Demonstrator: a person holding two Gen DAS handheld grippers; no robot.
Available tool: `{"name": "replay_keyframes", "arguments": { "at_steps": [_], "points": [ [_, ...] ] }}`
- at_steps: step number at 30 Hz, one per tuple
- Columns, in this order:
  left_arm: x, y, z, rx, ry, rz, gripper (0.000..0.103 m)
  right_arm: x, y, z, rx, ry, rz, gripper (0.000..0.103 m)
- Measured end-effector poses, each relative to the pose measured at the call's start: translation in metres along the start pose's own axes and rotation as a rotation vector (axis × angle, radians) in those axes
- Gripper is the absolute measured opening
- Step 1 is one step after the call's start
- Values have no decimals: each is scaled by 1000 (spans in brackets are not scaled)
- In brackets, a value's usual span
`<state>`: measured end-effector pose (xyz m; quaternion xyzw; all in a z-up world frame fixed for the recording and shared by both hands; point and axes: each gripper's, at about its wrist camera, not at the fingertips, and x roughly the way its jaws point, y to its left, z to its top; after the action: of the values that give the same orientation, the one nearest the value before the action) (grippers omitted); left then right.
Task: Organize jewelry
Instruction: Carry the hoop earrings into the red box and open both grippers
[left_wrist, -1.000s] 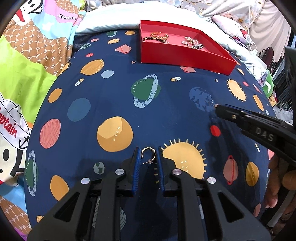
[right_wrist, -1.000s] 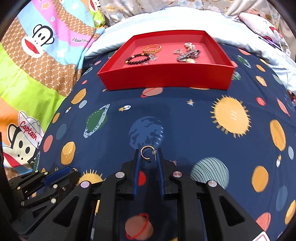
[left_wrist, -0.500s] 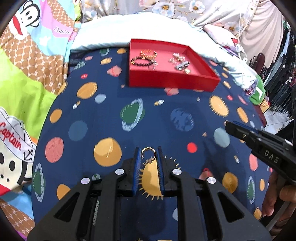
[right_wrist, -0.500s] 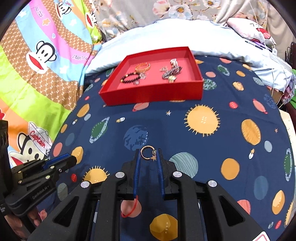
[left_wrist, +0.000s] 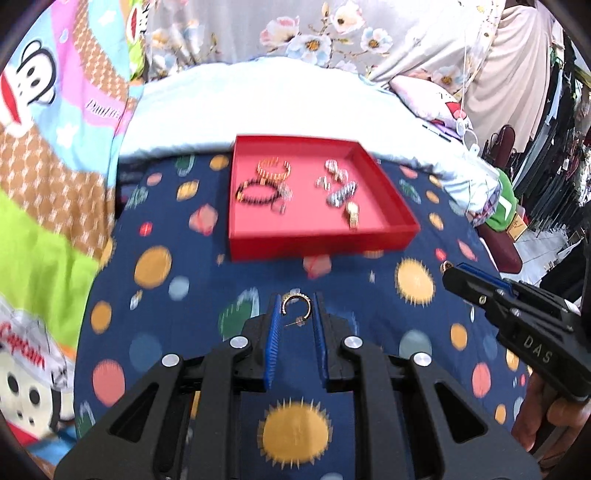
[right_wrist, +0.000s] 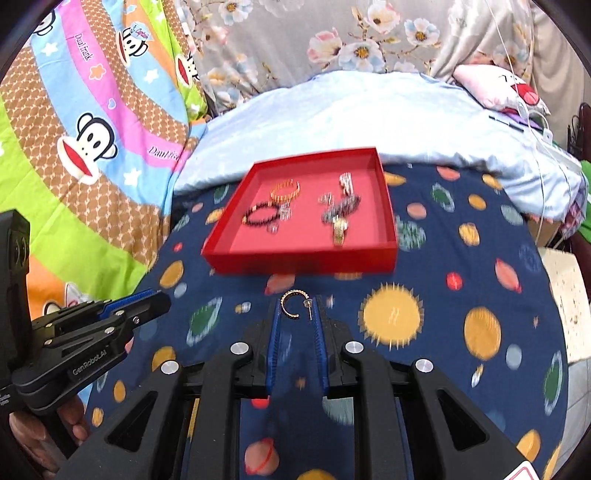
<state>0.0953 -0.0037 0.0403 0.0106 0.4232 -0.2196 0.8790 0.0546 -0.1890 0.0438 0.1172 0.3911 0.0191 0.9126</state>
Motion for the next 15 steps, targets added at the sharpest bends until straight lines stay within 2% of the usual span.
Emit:
{"name": "replay_keyframes", "arguments": {
  "at_steps": [8,15],
  "points": [
    [42,0,61,11,-55,23,16,48,-4,50,-23,3,0,16],
    [96,3,87,10,-24,48,16,105,-5,72,-27,48,-2,16]
  ]
}}
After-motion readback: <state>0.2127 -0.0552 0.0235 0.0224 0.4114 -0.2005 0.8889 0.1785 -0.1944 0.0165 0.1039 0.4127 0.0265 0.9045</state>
